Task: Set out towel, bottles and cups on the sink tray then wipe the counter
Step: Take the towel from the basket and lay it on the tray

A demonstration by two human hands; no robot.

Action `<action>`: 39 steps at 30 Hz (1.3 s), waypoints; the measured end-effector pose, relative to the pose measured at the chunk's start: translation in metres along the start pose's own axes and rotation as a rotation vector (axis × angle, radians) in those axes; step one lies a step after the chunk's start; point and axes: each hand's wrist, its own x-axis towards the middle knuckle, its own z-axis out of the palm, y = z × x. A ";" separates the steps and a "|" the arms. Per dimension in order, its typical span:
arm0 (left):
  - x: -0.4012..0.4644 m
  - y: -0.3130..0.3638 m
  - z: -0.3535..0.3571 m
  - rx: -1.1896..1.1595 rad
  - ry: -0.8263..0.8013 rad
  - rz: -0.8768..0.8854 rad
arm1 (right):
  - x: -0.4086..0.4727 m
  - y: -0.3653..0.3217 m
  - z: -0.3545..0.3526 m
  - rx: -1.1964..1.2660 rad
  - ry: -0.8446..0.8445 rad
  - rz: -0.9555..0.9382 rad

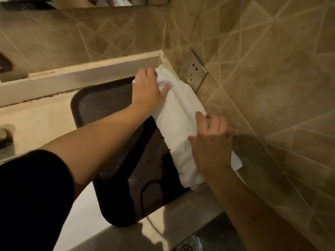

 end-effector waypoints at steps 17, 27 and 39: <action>-0.023 -0.005 0.013 -0.010 -0.449 0.092 | -0.065 0.011 0.031 -0.015 -0.380 -0.294; -0.094 0.014 -0.048 0.050 -0.527 0.295 | -0.077 0.021 -0.023 0.221 -0.459 -0.240; -0.308 0.149 -0.118 0.033 -0.780 0.680 | -0.285 0.107 -0.160 0.493 -0.444 0.391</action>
